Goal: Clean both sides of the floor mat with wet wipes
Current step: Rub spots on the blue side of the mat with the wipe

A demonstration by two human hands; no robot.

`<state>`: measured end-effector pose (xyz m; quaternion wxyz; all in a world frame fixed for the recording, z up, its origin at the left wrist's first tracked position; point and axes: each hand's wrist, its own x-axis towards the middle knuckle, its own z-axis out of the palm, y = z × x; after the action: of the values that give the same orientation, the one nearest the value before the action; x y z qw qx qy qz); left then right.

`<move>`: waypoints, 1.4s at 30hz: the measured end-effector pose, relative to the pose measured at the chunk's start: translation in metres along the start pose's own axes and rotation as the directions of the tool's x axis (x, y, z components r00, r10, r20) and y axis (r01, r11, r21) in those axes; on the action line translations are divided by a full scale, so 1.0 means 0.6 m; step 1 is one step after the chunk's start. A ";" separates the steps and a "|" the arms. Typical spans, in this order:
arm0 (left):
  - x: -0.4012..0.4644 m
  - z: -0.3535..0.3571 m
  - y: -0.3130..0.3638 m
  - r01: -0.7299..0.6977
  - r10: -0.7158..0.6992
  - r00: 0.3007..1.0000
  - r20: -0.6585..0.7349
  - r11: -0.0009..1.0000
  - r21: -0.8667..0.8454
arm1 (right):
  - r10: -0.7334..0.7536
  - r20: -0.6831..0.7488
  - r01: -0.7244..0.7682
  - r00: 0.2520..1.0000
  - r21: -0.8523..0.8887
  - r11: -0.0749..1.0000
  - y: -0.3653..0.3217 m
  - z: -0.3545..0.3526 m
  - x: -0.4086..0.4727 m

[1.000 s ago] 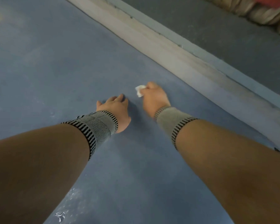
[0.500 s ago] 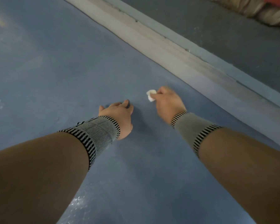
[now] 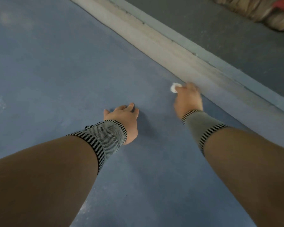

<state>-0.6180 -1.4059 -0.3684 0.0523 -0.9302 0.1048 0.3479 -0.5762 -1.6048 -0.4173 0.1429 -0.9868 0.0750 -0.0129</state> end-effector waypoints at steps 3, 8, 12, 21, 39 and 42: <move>0.003 0.006 0.001 -0.001 0.001 1.000 -0.015 1.000 -0.001 | 0.142 -0.062 -0.142 0.988 0.005 0.990 0.073 -0.024 -0.047; 0.001 0.013 -0.002 -0.011 0.009 0.999 -0.052 0.999 -0.037 | 0.209 -0.079 -0.209 0.975 0.003 0.978 0.110 -0.034 -0.077; 0.003 0.009 -0.004 -0.012 0.011 0.999 -0.041 1.000 -0.018 | 0.218 -0.074 -0.217 0.973 0.019 0.976 0.076 -0.019 -0.040; -0.001 0.013 -0.002 -0.007 0.004 0.998 -0.059 0.998 -0.059 | -0.028 -0.034 0.024 0.999 -0.111 0.994 -0.010 0.012 0.031; 0.001 0.004 -0.011 -0.013 0.013 1.000 -0.017 1.000 -0.013 | -0.173 0.057 0.172 0.983 0.023 0.985 -0.107 0.035 0.085; 0.002 0.000 -0.009 -0.019 0.019 1.000 0.012 1.000 -0.009 | -0.380 0.121 0.372 0.917 0.089 0.924 -0.099 0.045 0.040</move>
<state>-0.6160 -1.4008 -0.3690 0.0456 -0.9273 0.1116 0.3543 -0.5427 -1.5444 -0.4265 0.1739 -0.9763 -0.1263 0.0248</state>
